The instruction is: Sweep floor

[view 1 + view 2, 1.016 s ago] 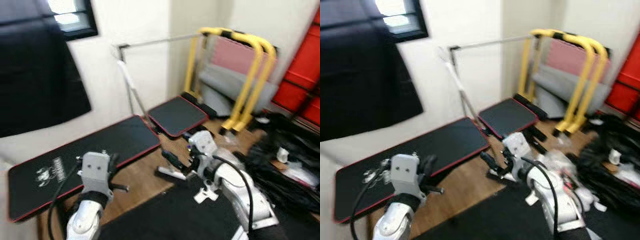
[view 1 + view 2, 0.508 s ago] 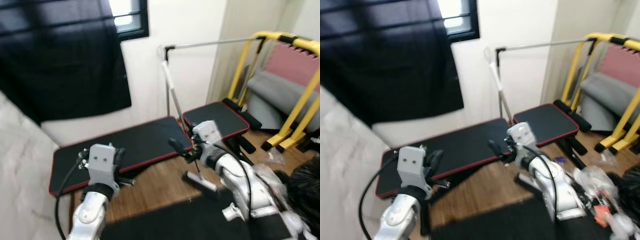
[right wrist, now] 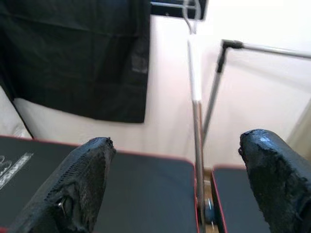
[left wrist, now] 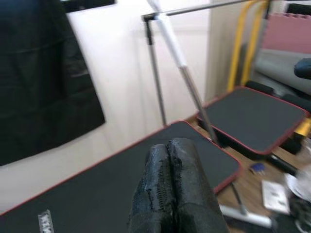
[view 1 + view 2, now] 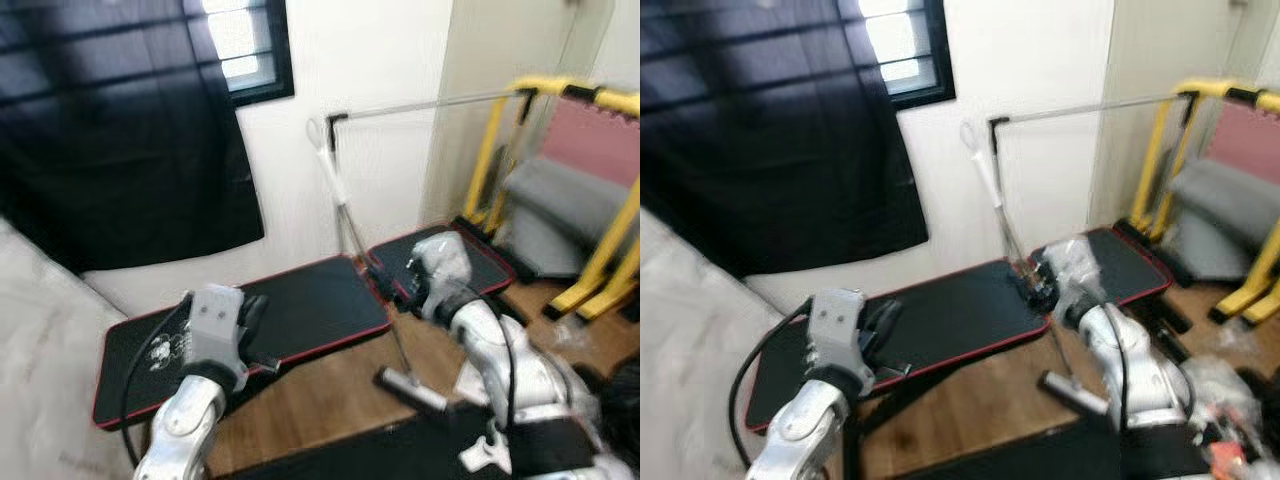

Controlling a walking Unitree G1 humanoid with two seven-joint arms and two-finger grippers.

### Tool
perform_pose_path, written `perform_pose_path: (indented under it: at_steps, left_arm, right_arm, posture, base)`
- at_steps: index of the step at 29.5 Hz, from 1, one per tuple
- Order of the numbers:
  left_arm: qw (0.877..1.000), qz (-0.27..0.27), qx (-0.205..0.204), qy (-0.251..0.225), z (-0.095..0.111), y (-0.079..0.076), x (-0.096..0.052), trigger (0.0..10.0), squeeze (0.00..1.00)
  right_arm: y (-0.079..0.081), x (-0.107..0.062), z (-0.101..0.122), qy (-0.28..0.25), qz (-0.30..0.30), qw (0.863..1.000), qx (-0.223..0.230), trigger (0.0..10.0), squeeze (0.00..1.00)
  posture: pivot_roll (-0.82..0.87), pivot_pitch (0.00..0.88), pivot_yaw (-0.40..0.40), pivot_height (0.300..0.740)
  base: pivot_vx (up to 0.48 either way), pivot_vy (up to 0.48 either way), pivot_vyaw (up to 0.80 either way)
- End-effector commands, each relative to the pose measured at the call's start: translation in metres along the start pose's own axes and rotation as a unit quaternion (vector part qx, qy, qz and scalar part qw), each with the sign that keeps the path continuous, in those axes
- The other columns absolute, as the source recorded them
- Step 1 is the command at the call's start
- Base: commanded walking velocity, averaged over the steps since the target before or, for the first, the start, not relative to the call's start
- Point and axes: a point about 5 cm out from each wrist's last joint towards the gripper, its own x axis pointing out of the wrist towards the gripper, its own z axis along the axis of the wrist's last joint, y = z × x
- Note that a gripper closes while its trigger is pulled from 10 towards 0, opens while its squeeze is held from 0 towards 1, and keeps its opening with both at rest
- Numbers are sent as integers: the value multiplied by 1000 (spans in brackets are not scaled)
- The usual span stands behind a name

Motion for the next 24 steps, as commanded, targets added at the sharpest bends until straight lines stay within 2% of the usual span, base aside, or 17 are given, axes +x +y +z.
perform_pose_path:
  at_steps: [1, 4, 6, 7, 8, 10, 11, 13, 18, 24]
  left_arm:
    - [1000, 4, 3, 14, -3, 7, -2, 10000, 0]
    - [1000, 2, 2, 15, -3, 8, -2, 10000, 0]
    - [1000, 2, 2, 15, -3, 9, -2, 10000, 0]
    - [1000, 2, 1, 17, -3, 9, -2, 10000, 0]
    - [1000, 2, 1, 17, -3, 9, -2, 10000, 0]
    - [1000, 2, 1, 18, -3, 9, -3, 10000, 0]
    - [1000, 2, 1, 18, -4, 9, -3, 10000, 0]
    - [1000, 2, 0, 19, -3, 9, -3, 10000, 0]
    - [1000, 4, 2, 18, -2, 8, -5, 10000, 0]
    - [1000, -11, -6, 12, 1, 4, -10, 10000, 0]
  right_arm:
    - [8, 4, 2, -5, 19, 1000, -10, 10000, 0]
    - [10, 5, 7, -11, 37, 999, -34, 10000, 0]
    - [9, 6, 10, -13, 41, 998, -35, 10000, 0]
    - [7, 8, 14, -8, 45, 997, -61, 10000, 0]
    - [7, 8, 14, -6, 46, 997, -68, 10000, 0]
    - [9, 8, 15, -7, 65, 996, -65, 10000, 0]
    - [10, 7, 15, -9, 78, 995, -59, 10000, 0]
    - [12, 8, 15, 2, 86, 993, -83, 10000, 0]
    - [11, 12, 16, 14, 73, 994, -82, 10000, 0]
    - [-4, 14, 14, 50, 57, 993, -96, 10000, 0]
  posture:
    - [-63, 0, -24, 740]
    - [-63, 0, -24, 740]
    - [-63, 0, -24, 740]
    - [-64, 0, -22, 740]
    - [-64, 0, -22, 740]
    - [-64, 0, -24, 740]
    - [-64, 0, -24, 740]
    - [-60, 0, -29, 740]
    - [-52, 0, -42, 740]
    - [-50, 0, -41, 740]
  base:
    - [409, 0, 0]
    - [407, 0, 0]
    - [405, 0, 0]
    - [409, 0, 0]
    - [409, 0, 0]
    - [407, 0, 0]
    - [405, 0, 800]
    - [405, 0, 800]
    - [378, 0, 160]
    - [0, 0, 0]
